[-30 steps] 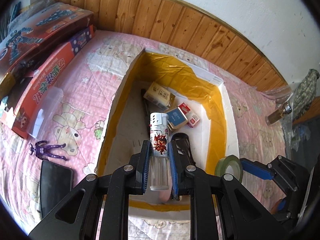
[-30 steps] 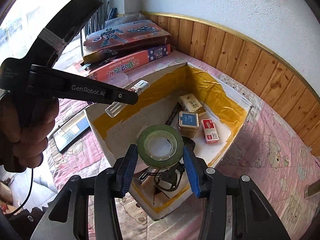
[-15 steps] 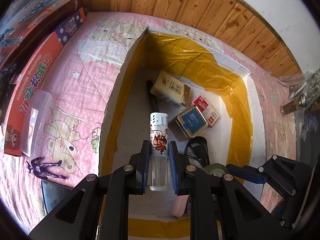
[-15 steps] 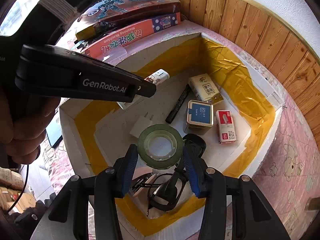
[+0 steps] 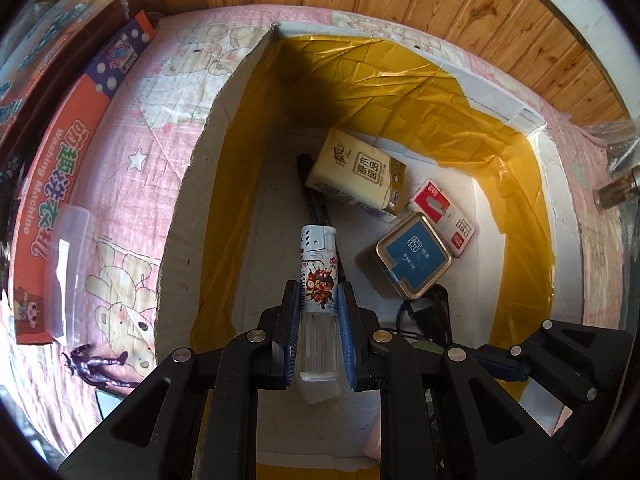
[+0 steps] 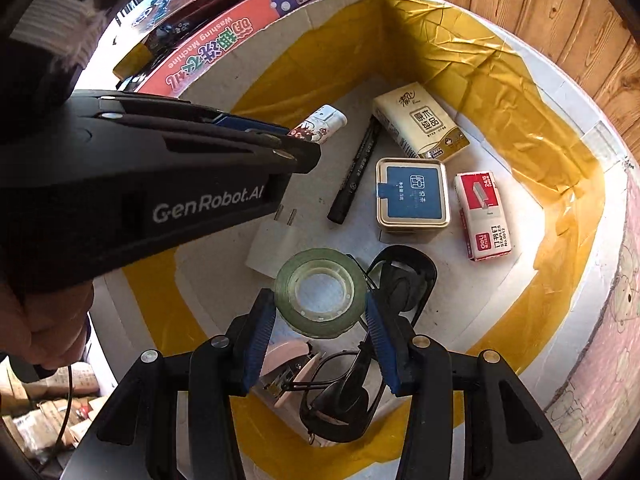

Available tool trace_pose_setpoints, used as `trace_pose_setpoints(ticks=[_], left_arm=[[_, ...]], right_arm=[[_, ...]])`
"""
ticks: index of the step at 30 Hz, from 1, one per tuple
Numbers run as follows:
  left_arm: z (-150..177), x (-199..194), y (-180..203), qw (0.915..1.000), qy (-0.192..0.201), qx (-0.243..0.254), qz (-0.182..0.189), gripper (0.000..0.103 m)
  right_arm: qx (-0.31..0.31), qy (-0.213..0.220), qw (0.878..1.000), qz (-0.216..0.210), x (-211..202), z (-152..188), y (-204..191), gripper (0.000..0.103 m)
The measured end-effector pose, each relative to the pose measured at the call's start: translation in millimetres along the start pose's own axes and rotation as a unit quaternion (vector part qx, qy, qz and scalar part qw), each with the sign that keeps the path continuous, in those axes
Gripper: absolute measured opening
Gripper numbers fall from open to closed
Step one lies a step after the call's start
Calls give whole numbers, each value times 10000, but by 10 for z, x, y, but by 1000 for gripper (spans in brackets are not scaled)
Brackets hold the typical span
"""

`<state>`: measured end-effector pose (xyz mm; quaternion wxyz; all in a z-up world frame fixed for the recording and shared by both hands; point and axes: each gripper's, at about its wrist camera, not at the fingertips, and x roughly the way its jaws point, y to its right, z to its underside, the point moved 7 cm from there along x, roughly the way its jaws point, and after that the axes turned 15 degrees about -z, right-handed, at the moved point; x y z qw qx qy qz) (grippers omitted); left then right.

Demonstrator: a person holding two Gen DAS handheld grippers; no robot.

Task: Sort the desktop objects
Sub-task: 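Open the right tool to drop the green tape while the left tool releases the small bottle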

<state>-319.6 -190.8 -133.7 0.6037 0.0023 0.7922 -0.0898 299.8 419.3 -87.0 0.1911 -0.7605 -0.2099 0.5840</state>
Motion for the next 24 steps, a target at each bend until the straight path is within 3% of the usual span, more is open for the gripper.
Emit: trace_pose_setpoints(ticks=[19, 22, 24], left_arm=[[-48, -50, -60, 9996, 39, -15, -296, 24], [-18, -133, -64, 9996, 77, 15, -273, 27], [9, -211, -92, 9995, 117, -8, -278, 36]], right_arm=[[489, 152, 9987, 27, -172, -22, 60, 55], [432, 201, 9989, 37, -266, 29, 3, 55], [390, 199, 9990, 21, -321, 74, -47, 57]])
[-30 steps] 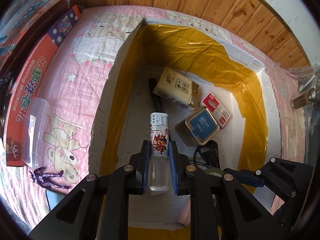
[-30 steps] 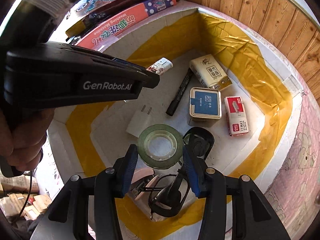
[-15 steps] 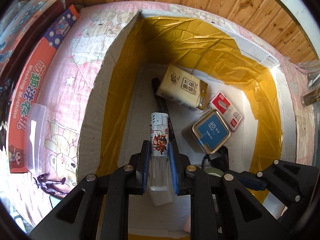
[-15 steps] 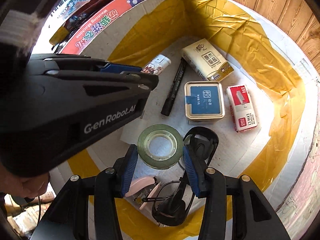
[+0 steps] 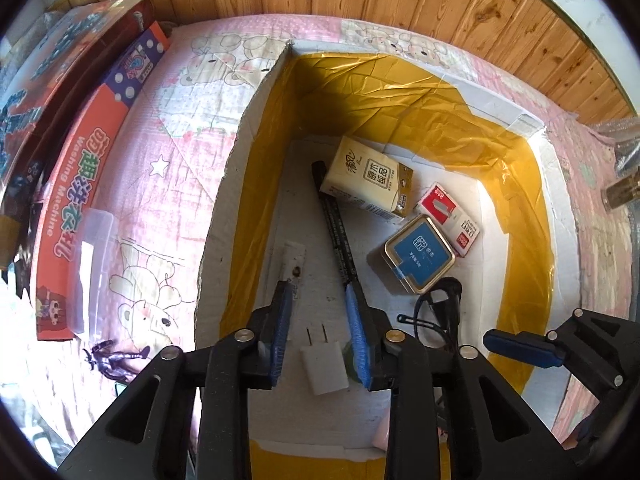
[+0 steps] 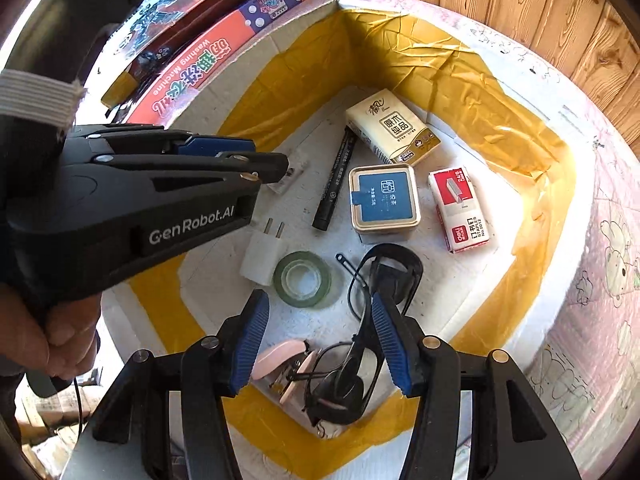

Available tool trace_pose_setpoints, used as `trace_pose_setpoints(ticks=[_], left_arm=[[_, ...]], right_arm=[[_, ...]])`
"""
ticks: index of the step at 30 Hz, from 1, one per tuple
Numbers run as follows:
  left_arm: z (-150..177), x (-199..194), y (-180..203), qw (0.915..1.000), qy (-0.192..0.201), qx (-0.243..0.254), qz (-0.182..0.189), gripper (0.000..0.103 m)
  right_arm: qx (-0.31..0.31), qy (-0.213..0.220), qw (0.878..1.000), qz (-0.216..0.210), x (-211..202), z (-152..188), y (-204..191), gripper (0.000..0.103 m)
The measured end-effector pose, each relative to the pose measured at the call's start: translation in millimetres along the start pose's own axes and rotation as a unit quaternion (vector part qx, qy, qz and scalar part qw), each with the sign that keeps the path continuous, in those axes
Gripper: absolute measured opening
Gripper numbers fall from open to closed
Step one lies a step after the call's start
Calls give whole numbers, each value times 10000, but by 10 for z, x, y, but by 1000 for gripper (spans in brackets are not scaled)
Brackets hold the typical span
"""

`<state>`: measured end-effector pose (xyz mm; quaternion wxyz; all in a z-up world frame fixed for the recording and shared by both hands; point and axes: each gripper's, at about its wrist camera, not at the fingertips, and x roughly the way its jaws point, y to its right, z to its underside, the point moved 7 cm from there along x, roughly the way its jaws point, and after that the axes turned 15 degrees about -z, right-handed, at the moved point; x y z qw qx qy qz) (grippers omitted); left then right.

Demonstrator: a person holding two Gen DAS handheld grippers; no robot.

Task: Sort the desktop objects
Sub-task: 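Open the right tool to drop the green tape while the left tool releases the small bottle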

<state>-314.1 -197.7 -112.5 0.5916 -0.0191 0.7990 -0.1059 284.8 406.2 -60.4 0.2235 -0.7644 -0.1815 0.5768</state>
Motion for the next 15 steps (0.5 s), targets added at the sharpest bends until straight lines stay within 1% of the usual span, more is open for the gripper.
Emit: trace_pose_setpoints(ticks=[6, 9, 10, 12, 15], left_arm=[[170, -286, -77, 9999, 84, 34, 76, 36], [291, -469, -93, 9998, 202, 70, 30, 38], [333, -537, -86, 9996, 264, 100, -17, 38], [421, -680, -63, 9989, 423, 169, -100, 39], [592, -916, 7, 9974, 652, 294, -99, 39]], right_arm=[[-206, 14, 9998, 21, -179, 193, -164, 59], [-334, 44, 9994, 67, -303, 300, -121, 60], [-389, 58, 9992, 115, -294, 293, -177, 61], [-562, 99, 9980, 269, -364, 386, -225, 61], [-931, 195, 9935, 623, -482, 517, -269, 61]])
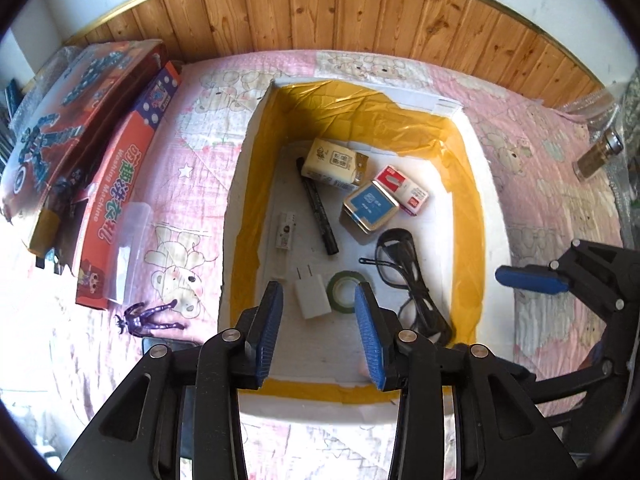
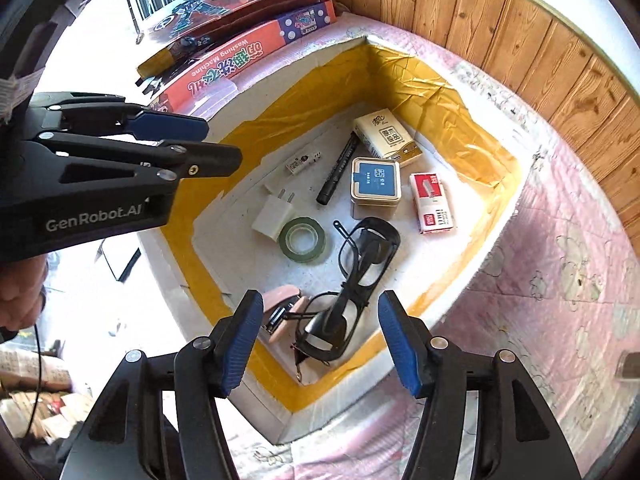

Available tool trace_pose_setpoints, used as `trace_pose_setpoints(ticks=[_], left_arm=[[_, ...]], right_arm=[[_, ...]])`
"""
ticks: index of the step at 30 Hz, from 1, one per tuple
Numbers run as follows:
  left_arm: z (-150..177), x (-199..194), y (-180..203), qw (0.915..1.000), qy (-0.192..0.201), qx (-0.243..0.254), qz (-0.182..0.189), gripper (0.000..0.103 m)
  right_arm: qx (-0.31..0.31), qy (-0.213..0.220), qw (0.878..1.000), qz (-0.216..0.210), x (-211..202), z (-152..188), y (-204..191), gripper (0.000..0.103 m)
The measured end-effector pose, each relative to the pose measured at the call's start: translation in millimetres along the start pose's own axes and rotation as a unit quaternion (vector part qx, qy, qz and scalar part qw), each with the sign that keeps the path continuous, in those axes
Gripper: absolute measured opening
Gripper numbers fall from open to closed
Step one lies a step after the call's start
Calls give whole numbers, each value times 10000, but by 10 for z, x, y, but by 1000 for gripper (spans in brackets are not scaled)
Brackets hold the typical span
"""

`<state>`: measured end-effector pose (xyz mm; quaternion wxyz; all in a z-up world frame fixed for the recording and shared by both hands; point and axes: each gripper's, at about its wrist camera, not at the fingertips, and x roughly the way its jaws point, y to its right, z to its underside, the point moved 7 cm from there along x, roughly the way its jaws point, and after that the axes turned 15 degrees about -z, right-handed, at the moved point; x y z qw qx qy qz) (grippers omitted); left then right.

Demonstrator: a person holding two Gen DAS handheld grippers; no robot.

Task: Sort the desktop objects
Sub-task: 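Open the right tool to drop the green tape while the left tool releases the small bottle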

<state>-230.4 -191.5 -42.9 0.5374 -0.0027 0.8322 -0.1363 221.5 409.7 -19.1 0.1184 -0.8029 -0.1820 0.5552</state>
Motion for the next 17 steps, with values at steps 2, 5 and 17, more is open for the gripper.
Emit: trace_pose_setpoints(ticks=[2, 5, 17], left_arm=[[93, -174, 58, 9998, 178, 14, 7, 39], [235, -385, 143, 9993, 380, 12, 46, 41], [689, -801, 215, 9959, 877, -126, -166, 56]], right_arm=[[-232, 80, 9995, 192, -113, 96, -34, 62], [-458, 218, 9982, 330, -269, 241, -108, 65], [-301, 623, 9975, 124, -362, 640, -252, 65]])
